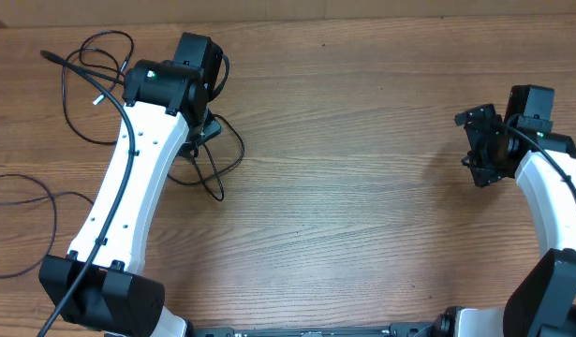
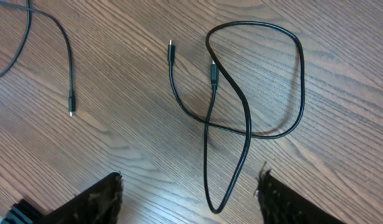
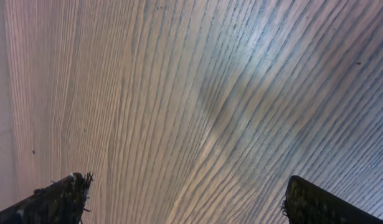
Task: Untangle cables
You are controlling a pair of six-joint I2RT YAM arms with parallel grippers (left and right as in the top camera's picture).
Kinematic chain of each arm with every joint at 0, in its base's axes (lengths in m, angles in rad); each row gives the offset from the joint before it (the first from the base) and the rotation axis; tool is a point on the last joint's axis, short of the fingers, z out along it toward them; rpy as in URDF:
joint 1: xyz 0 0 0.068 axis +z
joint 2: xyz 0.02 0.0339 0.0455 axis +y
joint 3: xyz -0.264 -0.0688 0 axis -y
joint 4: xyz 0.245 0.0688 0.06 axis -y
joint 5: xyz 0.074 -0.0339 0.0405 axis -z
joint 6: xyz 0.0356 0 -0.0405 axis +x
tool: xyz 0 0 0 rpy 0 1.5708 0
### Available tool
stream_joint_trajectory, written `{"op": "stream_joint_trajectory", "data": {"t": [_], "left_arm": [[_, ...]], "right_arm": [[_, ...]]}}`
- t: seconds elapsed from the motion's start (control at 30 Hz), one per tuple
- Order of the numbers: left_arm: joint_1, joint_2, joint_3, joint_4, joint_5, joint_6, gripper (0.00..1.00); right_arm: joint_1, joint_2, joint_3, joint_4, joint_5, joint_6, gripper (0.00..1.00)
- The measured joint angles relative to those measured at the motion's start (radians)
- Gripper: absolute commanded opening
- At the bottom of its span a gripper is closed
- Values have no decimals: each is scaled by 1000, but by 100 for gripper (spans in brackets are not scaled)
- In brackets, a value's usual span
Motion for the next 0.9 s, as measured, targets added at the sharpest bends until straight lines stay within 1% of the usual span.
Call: {"op": "stream_joint_trajectory", "data": {"t": [0.17, 0.27, 0.47, 0.6, 0.63, 0.67, 0.77, 0.9], "left_arm": [[0, -5, -2, -16, -7, 19, 78], [0, -68, -10, -33, -19, 19, 81], [0, -380, -21, -104, -92, -39, 83], [0, -580, -132, -120, -150, -111, 90], [0, -628, -179, -116, -162, -127, 96], [0, -675, -231, -107, -169, -141, 99], [0, -783, -352, -93, -180, -167, 99], [0, -871, -422, -106, -184, -175, 99]], "right_arm": [[0, 0, 0, 0, 0, 0, 100], [0, 0, 0, 0, 0, 0, 100], [0, 0, 0, 0, 0, 0, 100], [0, 0, 0, 0, 0, 0, 100], [0, 0, 0, -1, 0, 0, 100], [0, 0, 0, -1, 0, 0, 100], [0, 0, 0, 0, 0, 0, 100], [0, 0, 0, 0, 0, 0, 100]]}}
